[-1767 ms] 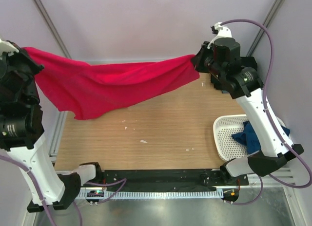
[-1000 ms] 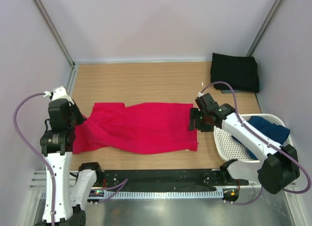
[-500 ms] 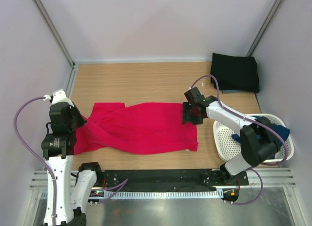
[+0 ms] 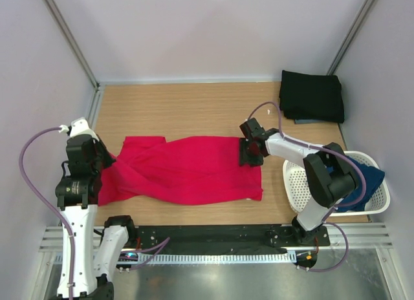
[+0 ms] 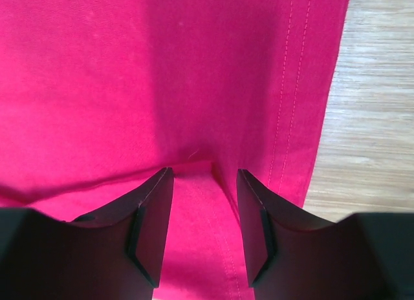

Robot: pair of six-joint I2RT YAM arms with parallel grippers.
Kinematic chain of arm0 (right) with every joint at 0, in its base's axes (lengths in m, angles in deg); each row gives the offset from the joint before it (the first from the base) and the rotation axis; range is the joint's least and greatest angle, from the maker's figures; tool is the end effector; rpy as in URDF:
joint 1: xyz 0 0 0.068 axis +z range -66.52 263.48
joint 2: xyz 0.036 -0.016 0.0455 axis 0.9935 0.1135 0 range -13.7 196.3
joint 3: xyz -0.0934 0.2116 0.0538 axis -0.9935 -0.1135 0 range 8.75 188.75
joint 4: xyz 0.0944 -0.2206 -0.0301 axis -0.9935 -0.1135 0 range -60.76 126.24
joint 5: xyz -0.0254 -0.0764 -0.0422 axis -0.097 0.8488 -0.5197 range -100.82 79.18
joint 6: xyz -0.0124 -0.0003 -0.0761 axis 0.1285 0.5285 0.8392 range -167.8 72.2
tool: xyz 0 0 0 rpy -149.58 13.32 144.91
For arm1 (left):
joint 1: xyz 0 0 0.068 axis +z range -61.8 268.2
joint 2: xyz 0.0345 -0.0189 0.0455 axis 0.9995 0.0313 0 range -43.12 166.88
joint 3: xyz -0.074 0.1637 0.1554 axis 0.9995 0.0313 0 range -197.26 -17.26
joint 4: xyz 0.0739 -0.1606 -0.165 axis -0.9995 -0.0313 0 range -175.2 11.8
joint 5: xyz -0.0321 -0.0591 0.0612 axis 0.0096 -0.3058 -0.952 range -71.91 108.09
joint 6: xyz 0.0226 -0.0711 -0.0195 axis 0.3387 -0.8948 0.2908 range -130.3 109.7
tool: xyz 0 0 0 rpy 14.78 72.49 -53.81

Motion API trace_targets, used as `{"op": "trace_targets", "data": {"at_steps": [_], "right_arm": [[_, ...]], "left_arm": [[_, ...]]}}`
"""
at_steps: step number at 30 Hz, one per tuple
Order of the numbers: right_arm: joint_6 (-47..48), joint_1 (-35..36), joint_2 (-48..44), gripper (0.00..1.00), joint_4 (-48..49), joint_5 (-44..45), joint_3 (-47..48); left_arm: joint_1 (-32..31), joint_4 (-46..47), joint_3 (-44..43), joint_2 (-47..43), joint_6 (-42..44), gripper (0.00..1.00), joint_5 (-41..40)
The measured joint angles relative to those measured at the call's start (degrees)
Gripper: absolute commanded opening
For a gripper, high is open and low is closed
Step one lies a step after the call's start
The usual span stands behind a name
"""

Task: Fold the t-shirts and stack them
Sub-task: Flatten the tshirt out

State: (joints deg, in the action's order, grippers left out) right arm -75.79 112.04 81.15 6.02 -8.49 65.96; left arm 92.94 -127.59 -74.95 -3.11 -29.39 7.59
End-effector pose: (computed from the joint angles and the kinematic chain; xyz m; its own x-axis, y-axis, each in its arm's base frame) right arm 0.2698 0.1438 0.1214 -0.9363 0.0244 -0.3505 -0.0280 0.9892 0.1437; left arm 0.1573 0.0250 0.3120 -0.4179 -0.3573 -0.8353 -0.3940 0.8997 -0.1877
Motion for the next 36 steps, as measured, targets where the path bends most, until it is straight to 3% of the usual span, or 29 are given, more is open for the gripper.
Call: {"op": "trace_targets", "data": {"at_steps": [7,12,17,22,31,36], "right_arm": [[0.5,0.3,2.0,0.32,0.4,-0.4,0.1],[0.6,0.6,2.2,0.01,0.2,-0.4,0.4],[0.6,0.6,2.3,0.01,-2.7,0.0,2.5],[1.0,0.6,-1.5,0.01,-8.9,2.5,9.7],[7.0,0.1,-8.7,0.01,-12.4,11.7,42.4],[11.7,-0.2,-9.4,0.01,-11.9,16.0,55.1]], "left_arm": [[0.0,0.0,0.0,0.1,0.0,0.00,-0.5],[-0.2,0.0,-0.2,0.6,0.0,0.00,-0.7],[-0.2,-0.4,-1.8,1.5,0.0,0.00,-1.4],[-0.2,-1.8,-13.2,8.2,0.8,0.00,-2.1],[-0.3,6.4,-40.2,23.4,9.6,0.00,-1.2],[-0.3,10.4,-53.2,28.0,13.2,0.00,1.2]]}}
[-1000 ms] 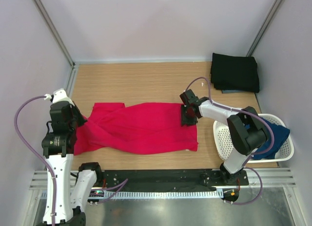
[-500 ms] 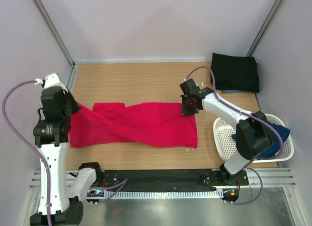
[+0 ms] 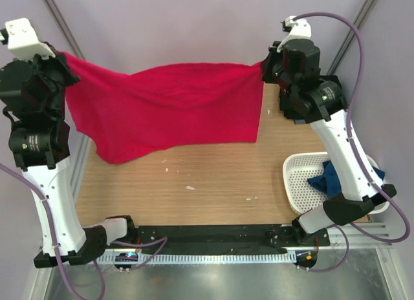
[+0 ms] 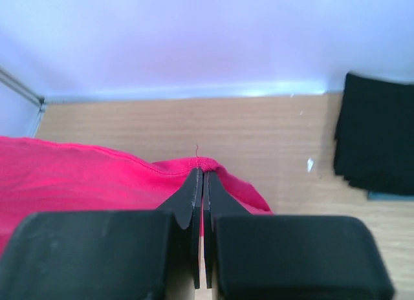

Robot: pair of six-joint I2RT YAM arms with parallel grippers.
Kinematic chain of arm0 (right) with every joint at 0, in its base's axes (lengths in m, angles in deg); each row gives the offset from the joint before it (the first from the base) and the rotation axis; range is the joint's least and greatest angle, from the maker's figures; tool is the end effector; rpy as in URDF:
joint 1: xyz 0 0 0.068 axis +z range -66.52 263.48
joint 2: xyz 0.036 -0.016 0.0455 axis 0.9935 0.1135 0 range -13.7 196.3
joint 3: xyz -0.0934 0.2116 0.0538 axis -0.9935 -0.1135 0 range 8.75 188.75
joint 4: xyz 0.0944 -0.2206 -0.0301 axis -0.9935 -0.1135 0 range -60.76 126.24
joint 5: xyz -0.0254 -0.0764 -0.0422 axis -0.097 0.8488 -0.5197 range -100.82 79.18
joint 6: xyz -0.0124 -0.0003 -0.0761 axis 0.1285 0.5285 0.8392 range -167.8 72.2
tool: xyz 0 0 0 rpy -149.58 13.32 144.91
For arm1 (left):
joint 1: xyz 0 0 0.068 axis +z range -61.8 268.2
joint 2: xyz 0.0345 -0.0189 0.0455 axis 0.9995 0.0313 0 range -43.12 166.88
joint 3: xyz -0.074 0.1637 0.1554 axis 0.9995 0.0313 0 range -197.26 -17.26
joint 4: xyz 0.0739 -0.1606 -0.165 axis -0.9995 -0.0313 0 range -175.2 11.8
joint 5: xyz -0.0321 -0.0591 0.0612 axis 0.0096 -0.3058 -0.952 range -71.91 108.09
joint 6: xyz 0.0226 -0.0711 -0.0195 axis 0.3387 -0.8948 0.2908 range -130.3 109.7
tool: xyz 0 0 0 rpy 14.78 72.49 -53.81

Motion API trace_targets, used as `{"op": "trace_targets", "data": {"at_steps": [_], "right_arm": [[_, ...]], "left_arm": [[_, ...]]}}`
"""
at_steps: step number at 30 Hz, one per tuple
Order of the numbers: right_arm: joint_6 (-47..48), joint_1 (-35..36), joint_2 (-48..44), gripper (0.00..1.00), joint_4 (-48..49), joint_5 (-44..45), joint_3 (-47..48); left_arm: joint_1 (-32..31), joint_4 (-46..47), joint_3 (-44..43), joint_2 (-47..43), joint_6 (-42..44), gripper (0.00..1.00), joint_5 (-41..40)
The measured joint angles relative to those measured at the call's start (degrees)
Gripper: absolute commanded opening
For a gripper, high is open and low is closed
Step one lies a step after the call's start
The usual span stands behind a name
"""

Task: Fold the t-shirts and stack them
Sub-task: Flatten the tshirt out

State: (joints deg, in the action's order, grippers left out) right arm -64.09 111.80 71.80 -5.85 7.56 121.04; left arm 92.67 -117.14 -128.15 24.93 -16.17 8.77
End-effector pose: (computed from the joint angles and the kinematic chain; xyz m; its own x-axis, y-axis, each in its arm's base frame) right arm 0.2796 0.1271 0.4586 -0.2741 0.1548 -0.9492 -0.1099 0.9755 0.1908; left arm 0.1954 0.0259 0.5300 0.0918 -0.0941 -0.9913 -0.2296 0.9667 -0.1130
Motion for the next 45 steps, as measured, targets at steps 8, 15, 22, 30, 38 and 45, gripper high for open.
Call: {"op": "trace_targets", "data": {"at_steps": [8,15,22,30,38,45], "right_arm": [[5.0,-0.1,-5.4,0.01,1.0,1.1,1.6],[2.9,-0.1,-11.7,0.01,-1.4,-1.2,-0.2],[1.2,0.0,-13.2,0.01,-10.5,-1.7,11.6],[2.9,0.0,-19.3,0.01,-13.9,0.4,12.6],[5.3,0.0,-19.3,0.01,-15.2,1.8,16.6],[5.2,0.0,-22.0,0.01,-11.7,6.1,3.1]], "left_arm": [[0.0,3.6,-6.0,-1.8,1.8,0.00,4.7],[-3.8,1.2,-1.7,-9.4,3.7,0.00,3.0],[-8.4,-2.5,-8.8,-18.0,4.5,0.00,-0.8],[-8.6,-2.3,-19.4,-22.7,1.8,0.00,-0.9],[-8.6,-3.1,-24.5,-17.2,2.2,0.00,-0.4],[-9.4,-2.5,-10.9,-16.7,7.1,0.00,-2.2]]}}
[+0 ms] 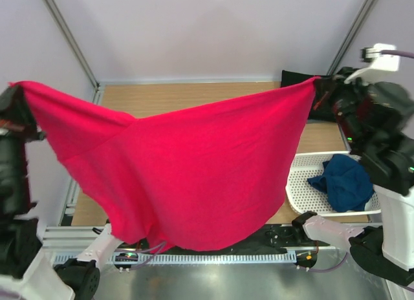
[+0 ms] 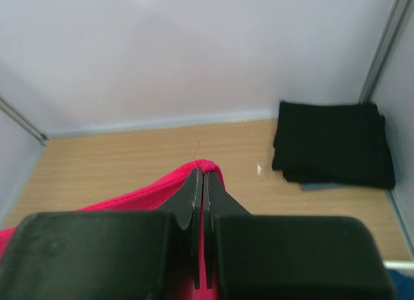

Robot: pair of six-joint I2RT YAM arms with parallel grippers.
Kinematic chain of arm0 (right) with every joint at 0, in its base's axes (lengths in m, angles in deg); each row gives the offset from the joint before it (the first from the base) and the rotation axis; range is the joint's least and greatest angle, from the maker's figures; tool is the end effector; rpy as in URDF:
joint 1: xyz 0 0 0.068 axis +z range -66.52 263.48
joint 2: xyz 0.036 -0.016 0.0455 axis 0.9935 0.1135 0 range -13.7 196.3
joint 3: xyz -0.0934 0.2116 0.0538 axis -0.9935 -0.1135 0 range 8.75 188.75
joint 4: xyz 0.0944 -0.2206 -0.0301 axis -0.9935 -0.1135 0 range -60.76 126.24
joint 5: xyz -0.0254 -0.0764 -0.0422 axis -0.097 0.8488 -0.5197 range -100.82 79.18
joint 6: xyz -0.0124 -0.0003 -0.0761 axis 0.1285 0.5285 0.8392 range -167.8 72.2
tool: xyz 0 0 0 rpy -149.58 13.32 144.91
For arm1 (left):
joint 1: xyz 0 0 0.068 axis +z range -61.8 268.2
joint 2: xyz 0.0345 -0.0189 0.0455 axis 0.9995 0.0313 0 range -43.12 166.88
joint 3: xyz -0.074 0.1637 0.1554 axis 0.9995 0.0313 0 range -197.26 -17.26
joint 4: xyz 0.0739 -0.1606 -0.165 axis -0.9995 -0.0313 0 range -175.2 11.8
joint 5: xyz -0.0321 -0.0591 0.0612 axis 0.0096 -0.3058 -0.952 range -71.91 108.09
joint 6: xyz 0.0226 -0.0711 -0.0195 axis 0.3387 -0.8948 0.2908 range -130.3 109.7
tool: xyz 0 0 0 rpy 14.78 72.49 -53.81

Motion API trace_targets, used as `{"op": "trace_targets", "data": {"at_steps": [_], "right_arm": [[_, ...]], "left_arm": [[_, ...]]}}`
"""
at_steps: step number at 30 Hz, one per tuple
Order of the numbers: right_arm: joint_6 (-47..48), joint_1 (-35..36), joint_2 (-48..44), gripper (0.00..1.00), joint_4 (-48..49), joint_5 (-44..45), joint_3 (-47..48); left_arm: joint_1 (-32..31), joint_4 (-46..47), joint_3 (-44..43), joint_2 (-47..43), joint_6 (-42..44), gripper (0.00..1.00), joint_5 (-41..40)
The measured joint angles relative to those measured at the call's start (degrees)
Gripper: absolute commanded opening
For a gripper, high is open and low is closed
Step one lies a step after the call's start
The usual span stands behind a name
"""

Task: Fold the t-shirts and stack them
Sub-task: Flatten the tshirt out

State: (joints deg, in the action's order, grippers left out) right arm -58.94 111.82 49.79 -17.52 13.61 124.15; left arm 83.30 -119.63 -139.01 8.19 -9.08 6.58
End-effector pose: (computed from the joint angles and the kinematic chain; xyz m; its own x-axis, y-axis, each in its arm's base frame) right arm 0.1389 0.0440 0.5258 -0.0410 0.1778 -0.9832 -0.0616 0.9817 0.1801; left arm 0.0183 0.0115 0.5891 0.4812 -0.0204 -0.8764 -0.1002 0.9919 -0.0781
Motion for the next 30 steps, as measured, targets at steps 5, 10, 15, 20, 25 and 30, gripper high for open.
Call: {"op": "trace_targets", "data": {"at_steps": [5,10,15,20,25,30], "right_arm": [[-1.4,0.0,-1.4,0.01,8.7,5.3,-25.6],[-0.9,-0.7,7.4,0.01,19.2,5.0,-45.4],[0.2,-5.0,21.7,0.01,31.3,1.9,-48.8],[3.9,-9.9,32.5,0.01,40.9,0.3,-45.2],[6.7,-12.7,41.3,0.01,46.8,-1.0,-36.7],[7.6,-13.8,47.3,0.01,50.6,-2.1,-30.4]], "left_arm": [[-1.1,2.8,17.5,2.8,5.4,0.00,-4.8],[-1.0,9.4,32.3,12.9,7.0,0.00,-6.2],[0.4,16.3,39.8,27.6,6.3,0.00,-2.7],[0.9,21.6,39.1,37.2,5.2,0.00,1.3],[0.9,26.9,36.2,41.2,4.4,0.00,3.3],[1.5,31.2,35.3,43.5,3.5,0.00,4.9]]}}
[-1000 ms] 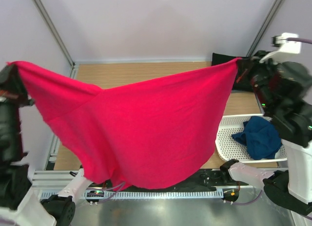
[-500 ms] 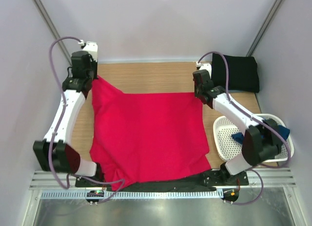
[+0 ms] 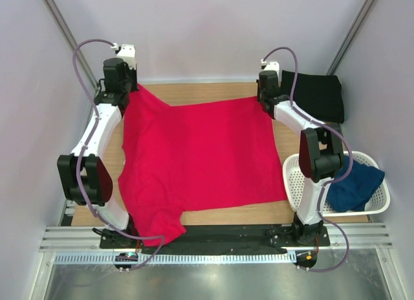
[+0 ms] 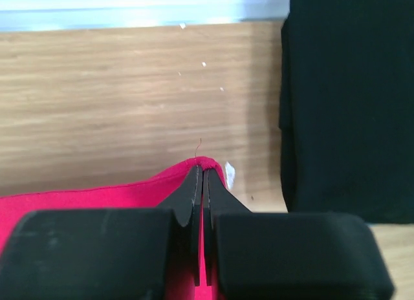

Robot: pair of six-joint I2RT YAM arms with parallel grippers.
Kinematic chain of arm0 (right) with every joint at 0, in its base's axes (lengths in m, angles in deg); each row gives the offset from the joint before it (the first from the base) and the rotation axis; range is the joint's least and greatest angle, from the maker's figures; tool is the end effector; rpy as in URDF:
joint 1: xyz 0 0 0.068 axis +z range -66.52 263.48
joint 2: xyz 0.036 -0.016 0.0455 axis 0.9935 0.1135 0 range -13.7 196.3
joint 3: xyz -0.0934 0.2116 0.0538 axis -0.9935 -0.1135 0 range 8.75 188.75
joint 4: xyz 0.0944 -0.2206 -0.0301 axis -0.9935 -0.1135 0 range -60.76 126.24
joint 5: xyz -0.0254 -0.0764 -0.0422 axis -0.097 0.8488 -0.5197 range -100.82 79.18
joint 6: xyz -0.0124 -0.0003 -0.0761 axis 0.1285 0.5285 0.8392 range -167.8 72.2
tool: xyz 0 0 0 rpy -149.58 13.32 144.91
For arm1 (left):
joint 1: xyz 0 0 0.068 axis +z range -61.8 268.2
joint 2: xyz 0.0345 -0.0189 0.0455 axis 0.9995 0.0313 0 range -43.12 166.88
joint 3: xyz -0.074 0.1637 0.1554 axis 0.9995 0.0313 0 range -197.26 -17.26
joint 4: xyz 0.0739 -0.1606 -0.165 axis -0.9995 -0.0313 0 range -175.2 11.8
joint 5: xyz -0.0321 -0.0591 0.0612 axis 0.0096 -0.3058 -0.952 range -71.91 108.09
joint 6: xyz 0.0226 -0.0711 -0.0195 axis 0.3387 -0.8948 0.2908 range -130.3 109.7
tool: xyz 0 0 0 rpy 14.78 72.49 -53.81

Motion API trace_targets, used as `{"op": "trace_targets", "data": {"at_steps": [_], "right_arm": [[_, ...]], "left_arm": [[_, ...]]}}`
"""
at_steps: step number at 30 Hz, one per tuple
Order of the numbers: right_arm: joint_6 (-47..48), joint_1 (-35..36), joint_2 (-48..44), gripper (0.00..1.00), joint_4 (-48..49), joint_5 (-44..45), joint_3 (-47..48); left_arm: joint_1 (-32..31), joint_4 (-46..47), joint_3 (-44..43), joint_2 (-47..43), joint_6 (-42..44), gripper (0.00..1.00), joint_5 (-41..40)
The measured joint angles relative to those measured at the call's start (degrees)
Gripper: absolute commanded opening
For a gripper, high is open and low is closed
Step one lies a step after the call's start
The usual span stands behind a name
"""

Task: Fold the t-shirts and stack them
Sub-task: Flatten the tshirt out, then fold the tshirt

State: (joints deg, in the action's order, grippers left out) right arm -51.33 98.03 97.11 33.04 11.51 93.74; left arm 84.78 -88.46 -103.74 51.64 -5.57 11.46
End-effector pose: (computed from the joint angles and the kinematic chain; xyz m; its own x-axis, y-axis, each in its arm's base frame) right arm 0.4381 0.0879 0.2170 -0.4631 -0.0613 -0.8842 0.1180 0.9845 -0.1300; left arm 0.4007 -0.0165 0.3229 -0.3204 0.1012 -0.9419 -0.0235 0.9931 0.1147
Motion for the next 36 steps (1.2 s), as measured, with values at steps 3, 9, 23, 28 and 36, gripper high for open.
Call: {"op": "trace_targets", "data": {"at_steps": [3,9,23,28,36], "right_arm": [[0.3,-0.1,2.9,0.01,1.8,-0.4,2.3],[1.3,-0.4,6.8,0.01,2.3,-0.5,4.9],[0.3,-4.4,16.3,0.01,1.8,-0.5,16.8],[0.2,-4.7,18.9,0.01,1.3,-1.7,19.0],[-0.5,-5.7,19.0,0.01,0.5,-6.0,19.5]], "left_arm": [[0.6,2.4,-2.7,3.6,-0.5,0.00,2.0],[1.1,5.0,-8.3,11.7,-2.0,0.00,4.3],[1.2,5.9,-19.7,24.4,-4.7,0.00,5.8],[1.2,6.4,-20.6,25.3,-5.6,0.00,7.0],[1.3,6.7,-13.8,21.5,-5.6,0.00,9.1]]}}
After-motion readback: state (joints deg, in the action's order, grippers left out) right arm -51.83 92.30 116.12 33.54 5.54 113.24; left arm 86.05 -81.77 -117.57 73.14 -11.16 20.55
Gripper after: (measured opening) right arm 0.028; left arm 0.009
